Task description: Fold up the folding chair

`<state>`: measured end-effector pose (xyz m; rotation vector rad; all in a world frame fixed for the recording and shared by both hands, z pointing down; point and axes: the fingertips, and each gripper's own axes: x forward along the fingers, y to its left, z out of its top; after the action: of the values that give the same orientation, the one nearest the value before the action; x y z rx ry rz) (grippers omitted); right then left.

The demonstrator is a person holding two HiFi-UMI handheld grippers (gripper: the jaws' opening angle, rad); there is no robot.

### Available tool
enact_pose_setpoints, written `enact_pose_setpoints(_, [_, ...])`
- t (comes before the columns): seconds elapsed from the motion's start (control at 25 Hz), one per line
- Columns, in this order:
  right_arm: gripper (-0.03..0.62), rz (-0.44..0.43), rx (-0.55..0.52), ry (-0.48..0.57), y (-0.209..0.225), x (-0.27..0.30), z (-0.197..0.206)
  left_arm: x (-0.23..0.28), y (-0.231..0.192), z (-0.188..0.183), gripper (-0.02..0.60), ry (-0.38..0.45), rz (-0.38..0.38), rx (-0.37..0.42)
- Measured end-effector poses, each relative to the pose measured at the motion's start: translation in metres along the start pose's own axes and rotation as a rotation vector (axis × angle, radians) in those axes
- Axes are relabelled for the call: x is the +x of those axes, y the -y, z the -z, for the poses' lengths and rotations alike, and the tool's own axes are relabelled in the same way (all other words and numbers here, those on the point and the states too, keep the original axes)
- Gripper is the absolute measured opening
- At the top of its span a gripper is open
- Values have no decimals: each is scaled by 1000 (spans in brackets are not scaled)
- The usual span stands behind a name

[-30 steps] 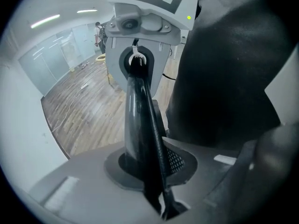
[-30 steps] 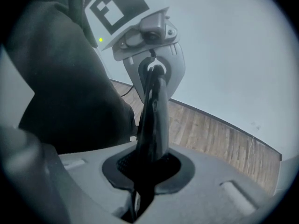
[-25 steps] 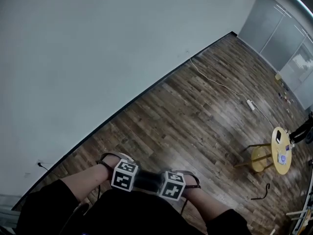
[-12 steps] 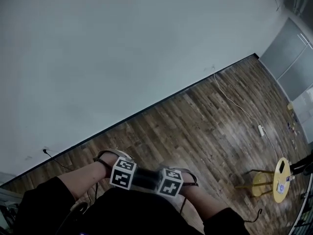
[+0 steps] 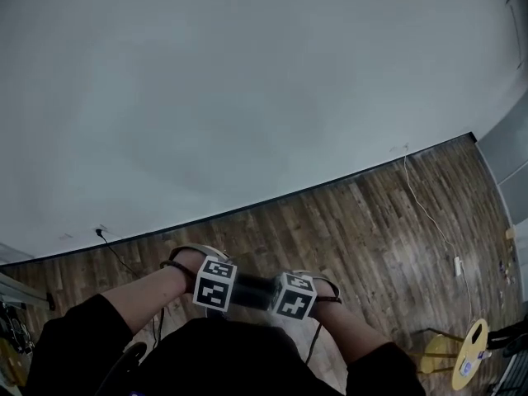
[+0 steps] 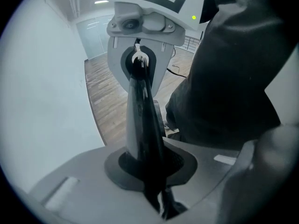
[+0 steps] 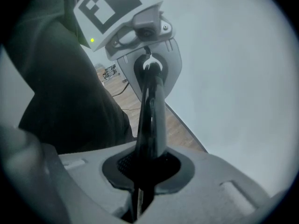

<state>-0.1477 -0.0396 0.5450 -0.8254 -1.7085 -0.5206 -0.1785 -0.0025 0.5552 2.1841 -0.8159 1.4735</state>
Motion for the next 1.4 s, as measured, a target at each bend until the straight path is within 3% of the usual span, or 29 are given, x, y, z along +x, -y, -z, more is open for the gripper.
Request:
enact_pose_setpoints(0.4, [44, -85, -236, 4, 46, 20, -59, -20, -26, 61, 54, -32, -89, -242])
enact_pose_setpoints(0.92, [46, -210, -559, -4, 104, 37, -107, -34, -62, 109, 54, -47, -168, -594])
enact_pose_setpoints(1.08, [46, -221, -605, -12, 115, 39, -114, -36, -70, 115, 54, -45, -191, -647])
enact_pose_setpoints(1.4, [46, -221, -607, -43, 133, 44, -141, -47, -84, 142, 54, -19, -199, -667])
